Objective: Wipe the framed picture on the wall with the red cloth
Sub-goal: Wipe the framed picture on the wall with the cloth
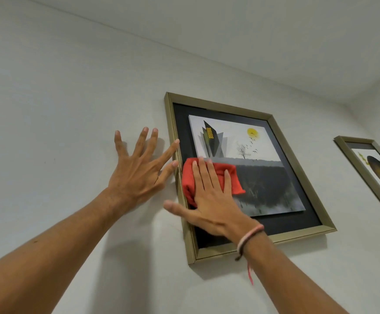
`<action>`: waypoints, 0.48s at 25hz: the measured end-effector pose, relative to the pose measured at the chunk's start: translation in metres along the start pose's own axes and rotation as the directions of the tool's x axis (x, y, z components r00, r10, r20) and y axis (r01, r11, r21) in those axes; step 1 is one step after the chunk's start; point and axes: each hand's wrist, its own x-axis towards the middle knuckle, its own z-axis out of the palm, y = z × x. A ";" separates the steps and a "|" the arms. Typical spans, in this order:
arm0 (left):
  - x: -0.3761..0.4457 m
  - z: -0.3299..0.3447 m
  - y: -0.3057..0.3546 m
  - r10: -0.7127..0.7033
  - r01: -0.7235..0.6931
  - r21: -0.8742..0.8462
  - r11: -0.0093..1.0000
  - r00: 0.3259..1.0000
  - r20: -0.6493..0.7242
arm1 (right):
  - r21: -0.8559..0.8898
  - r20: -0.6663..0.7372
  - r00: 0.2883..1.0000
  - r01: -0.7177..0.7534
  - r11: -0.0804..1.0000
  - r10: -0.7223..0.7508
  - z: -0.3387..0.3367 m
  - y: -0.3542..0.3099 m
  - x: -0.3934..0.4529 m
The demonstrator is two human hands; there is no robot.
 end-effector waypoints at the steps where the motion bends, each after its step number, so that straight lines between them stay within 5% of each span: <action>1: 0.000 0.000 0.000 -0.001 0.001 0.004 1.000 1.000 0.001 | 0.013 0.009 1.000 -0.005 1.000 0.005 -0.008 -0.003 0.010; 7: -0.001 -0.002 -0.001 0.013 -0.013 -0.018 1.000 1.000 -0.015 | -0.018 -0.022 0.994 0.111 0.994 -0.111 0.044 0.017 -0.083; 12: 0.001 0.004 -0.003 0.019 -0.020 -0.032 0.999 0.999 -0.036 | 0.009 0.013 1.000 0.028 1.000 -0.028 0.001 0.001 -0.004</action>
